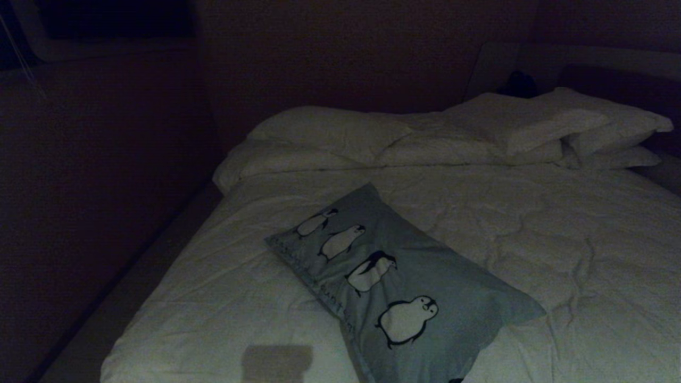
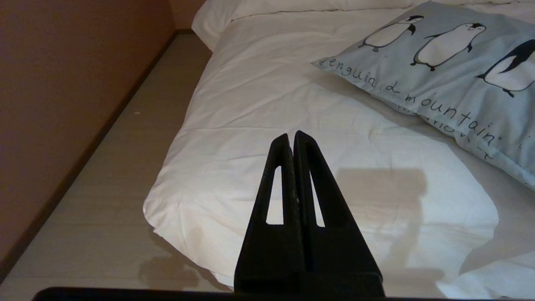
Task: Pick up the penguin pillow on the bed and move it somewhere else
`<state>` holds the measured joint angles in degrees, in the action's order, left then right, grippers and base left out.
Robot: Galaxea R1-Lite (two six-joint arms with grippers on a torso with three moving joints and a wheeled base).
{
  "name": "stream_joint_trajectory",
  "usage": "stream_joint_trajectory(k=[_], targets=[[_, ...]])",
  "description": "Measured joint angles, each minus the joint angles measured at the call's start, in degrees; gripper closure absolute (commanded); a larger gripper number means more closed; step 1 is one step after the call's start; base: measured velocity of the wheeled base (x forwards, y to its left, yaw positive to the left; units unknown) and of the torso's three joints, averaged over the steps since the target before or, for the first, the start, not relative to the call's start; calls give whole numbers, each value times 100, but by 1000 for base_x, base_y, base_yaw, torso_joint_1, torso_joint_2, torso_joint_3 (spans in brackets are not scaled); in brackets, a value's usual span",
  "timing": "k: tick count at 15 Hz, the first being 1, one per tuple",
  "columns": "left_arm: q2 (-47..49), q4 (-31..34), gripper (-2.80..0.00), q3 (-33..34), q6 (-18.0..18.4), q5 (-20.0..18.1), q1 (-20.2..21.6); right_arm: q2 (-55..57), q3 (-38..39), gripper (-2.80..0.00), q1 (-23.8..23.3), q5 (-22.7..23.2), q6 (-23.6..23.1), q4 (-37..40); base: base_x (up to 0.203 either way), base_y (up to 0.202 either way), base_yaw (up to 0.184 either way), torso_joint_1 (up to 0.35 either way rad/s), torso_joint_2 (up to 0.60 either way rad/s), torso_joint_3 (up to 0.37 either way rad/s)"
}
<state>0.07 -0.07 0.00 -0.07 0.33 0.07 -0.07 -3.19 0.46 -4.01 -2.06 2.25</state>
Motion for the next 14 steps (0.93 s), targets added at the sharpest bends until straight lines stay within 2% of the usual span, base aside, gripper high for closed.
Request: stream_joint_trajectory(k=[5, 14], targets=[[0, 0, 0, 0, -3, 0, 0, 0, 234, 0, -2, 287, 0, -74, 0, 0, 0, 0, 0, 0], [0, 0, 0, 0, -3, 2, 0, 0, 316, 0, 0, 289, 179, -207, 0, 0, 0, 0, 0, 0]])
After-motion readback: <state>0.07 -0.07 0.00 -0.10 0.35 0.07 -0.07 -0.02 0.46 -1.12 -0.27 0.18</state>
